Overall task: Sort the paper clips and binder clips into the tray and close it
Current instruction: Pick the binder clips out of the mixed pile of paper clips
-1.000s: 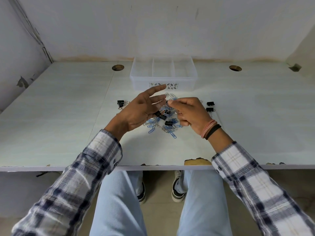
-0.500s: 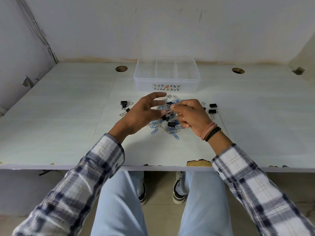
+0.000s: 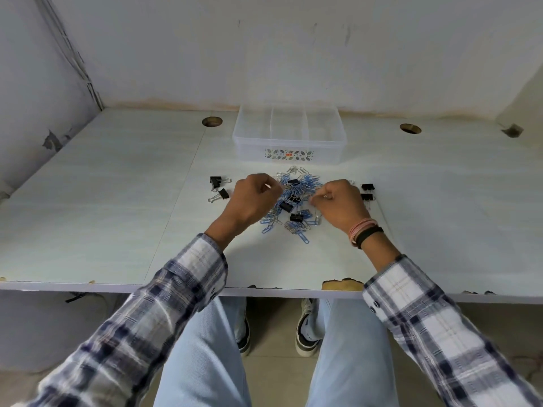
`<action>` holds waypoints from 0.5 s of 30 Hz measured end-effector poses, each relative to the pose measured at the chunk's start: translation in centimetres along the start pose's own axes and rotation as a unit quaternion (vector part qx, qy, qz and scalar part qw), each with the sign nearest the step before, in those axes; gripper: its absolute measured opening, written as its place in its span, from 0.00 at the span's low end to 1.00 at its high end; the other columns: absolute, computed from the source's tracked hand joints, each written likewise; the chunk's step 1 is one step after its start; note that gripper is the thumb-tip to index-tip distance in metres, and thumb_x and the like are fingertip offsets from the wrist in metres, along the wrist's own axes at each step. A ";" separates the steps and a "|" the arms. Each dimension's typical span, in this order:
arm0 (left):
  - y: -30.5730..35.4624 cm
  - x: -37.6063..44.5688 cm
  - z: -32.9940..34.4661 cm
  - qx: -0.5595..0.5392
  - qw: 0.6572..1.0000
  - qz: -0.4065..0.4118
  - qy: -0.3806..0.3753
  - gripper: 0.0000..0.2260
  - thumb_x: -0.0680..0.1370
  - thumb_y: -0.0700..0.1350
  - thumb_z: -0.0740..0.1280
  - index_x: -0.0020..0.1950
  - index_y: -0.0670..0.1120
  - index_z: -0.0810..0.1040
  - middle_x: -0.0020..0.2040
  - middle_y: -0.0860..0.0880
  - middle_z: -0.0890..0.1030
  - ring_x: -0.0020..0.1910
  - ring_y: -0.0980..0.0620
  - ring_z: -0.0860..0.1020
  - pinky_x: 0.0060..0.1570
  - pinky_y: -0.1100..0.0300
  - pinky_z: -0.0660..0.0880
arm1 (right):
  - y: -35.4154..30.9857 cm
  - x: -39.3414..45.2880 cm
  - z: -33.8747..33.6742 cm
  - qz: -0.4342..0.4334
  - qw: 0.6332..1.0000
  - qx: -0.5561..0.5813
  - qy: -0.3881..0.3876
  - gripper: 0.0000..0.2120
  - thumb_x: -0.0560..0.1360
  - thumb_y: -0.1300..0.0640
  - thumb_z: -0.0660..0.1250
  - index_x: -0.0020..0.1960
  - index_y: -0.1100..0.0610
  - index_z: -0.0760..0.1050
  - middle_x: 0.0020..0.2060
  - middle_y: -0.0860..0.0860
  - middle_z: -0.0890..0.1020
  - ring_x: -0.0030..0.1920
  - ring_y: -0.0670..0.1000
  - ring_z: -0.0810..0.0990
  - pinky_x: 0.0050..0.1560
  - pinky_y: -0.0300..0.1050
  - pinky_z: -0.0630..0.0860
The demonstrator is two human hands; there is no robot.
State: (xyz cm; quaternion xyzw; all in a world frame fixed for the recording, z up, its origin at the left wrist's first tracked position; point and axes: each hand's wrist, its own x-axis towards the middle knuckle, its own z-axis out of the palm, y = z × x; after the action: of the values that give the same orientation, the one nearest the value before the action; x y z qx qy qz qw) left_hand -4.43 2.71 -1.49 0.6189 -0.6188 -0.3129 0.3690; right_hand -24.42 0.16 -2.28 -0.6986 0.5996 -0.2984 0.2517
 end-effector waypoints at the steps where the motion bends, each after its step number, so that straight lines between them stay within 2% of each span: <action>1: 0.0 0.1 0.6 0.052 0.999 0.007 -0.014 0.13 0.79 0.51 0.69 0.46 0.41 0.83 0.36 0.47 0.81 0.32 0.51 0.73 0.30 0.62 0.68 | -0.1 -0.2 0.4 -0.014 0.999 -0.021 -0.030 0.16 0.74 0.53 0.73 0.37 0.66 0.82 0.31 0.62 0.82 0.29 0.51 0.75 0.32 0.39 0.71; 3: -0.1 0.5 1.7 0.144 0.989 0.016 -0.027 0.20 0.76 0.54 0.72 0.39 0.36 0.81 0.32 0.42 0.77 0.31 0.49 0.70 0.32 0.56 0.66 | -0.3 -0.6 1.1 -0.028 0.995 -0.065 -0.067 0.23 0.72 0.48 0.75 0.29 0.65 0.76 0.24 0.61 0.76 0.25 0.51 0.69 0.29 0.41 0.65; 6: -0.4 1.4 2.8 0.176 0.984 0.014 -0.010 0.18 0.74 0.51 0.74 0.37 0.35 0.80 0.34 0.37 0.81 0.33 0.44 0.75 0.36 0.48 0.74 | -0.9 -0.8 1.6 -0.021 0.993 -0.098 -0.063 0.26 0.70 0.46 0.75 0.24 0.58 0.67 0.20 0.52 0.66 0.23 0.50 0.62 0.29 0.42 0.58; 9: -0.2 1.7 2.7 0.159 0.987 0.000 -0.015 0.13 0.73 0.48 0.76 0.39 0.38 0.83 0.38 0.40 0.84 0.39 0.43 0.81 0.38 0.52 0.77 | -0.9 -0.7 1.7 -0.019 0.994 -0.086 -0.062 0.24 0.69 0.47 0.76 0.28 0.65 0.75 0.22 0.57 0.73 0.25 0.51 0.67 0.29 0.42 0.61; 11: 0.1 1.8 2.5 0.143 0.989 -0.003 -0.024 0.10 0.73 0.45 0.76 0.40 0.39 0.84 0.39 0.44 0.84 0.39 0.47 0.81 0.35 0.59 0.74 | -0.8 -0.9 1.6 -0.017 0.995 -0.062 -0.072 0.19 0.69 0.49 0.77 0.33 0.66 0.81 0.27 0.61 0.79 0.25 0.49 0.71 0.26 0.37 0.65; 13: 0.2 1.7 2.2 0.117 0.993 -0.002 -0.029 0.06 0.72 0.42 0.76 0.39 0.39 0.84 0.37 0.47 0.83 0.38 0.51 0.78 0.32 0.63 0.71 | -0.9 -1.3 1.4 -0.014 0.996 -0.035 -0.076 0.14 0.70 0.54 0.77 0.34 0.65 0.82 0.28 0.60 0.81 0.23 0.44 0.71 0.24 0.26 0.62; 15: 0.1 1.6 1.8 0.073 0.997 -0.014 -0.029 0.06 0.72 0.42 0.77 0.38 0.42 0.84 0.34 0.50 0.80 0.34 0.55 0.76 0.31 0.65 0.70 | -0.8 -1.4 1.4 -0.013 0.997 -0.017 -0.075 0.12 0.70 0.57 0.76 0.35 0.67 0.82 0.31 0.63 0.82 0.24 0.44 0.71 0.23 0.25 0.62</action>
State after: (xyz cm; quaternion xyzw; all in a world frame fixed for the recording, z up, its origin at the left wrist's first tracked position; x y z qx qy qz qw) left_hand -5.91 0.99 -2.26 0.6431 -0.6418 -0.2901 0.3006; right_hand -23.03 1.67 -2.89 -0.7311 0.5748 -0.2383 0.2797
